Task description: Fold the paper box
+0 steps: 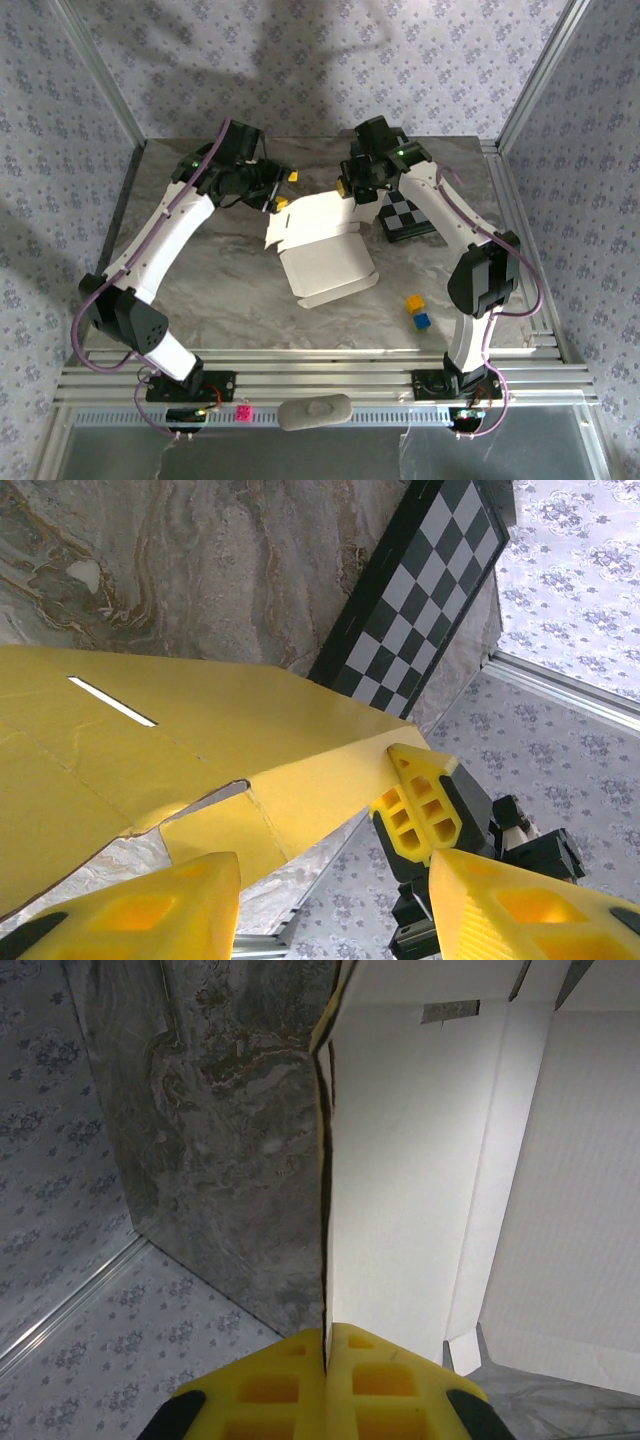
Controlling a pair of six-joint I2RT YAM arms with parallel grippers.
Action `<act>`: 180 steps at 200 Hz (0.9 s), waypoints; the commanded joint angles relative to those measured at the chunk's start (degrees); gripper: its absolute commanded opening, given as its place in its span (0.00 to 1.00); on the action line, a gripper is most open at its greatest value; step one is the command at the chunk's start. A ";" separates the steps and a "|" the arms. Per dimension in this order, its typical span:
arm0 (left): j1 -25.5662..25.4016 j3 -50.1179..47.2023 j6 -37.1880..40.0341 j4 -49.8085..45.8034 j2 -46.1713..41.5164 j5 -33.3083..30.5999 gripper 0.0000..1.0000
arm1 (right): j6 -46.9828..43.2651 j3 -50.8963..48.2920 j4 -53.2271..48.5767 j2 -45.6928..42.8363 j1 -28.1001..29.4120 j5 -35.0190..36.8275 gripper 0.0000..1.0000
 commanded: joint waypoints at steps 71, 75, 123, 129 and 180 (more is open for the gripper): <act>-2.12 -1.60 -1.00 -0.89 2.08 0.31 0.53 | 1.55 1.04 -1.29 -1.13 -0.29 0.20 0.00; -2.26 -1.60 -1.10 -0.83 2.18 0.33 0.54 | 1.55 0.88 -1.15 -1.20 -0.34 0.13 0.00; -3.00 -1.95 -1.87 -0.28 2.76 0.12 0.52 | 1.63 -0.61 0.21 -1.91 -0.19 0.21 0.00; -2.99 -2.03 -2.23 -0.15 2.77 0.05 0.51 | 1.63 -0.63 0.42 -1.91 -0.16 0.10 0.00; -2.90 -2.22 -4.01 1.05 2.54 -0.89 0.30 | 1.63 -1.05 1.15 -2.09 0.25 -0.19 0.00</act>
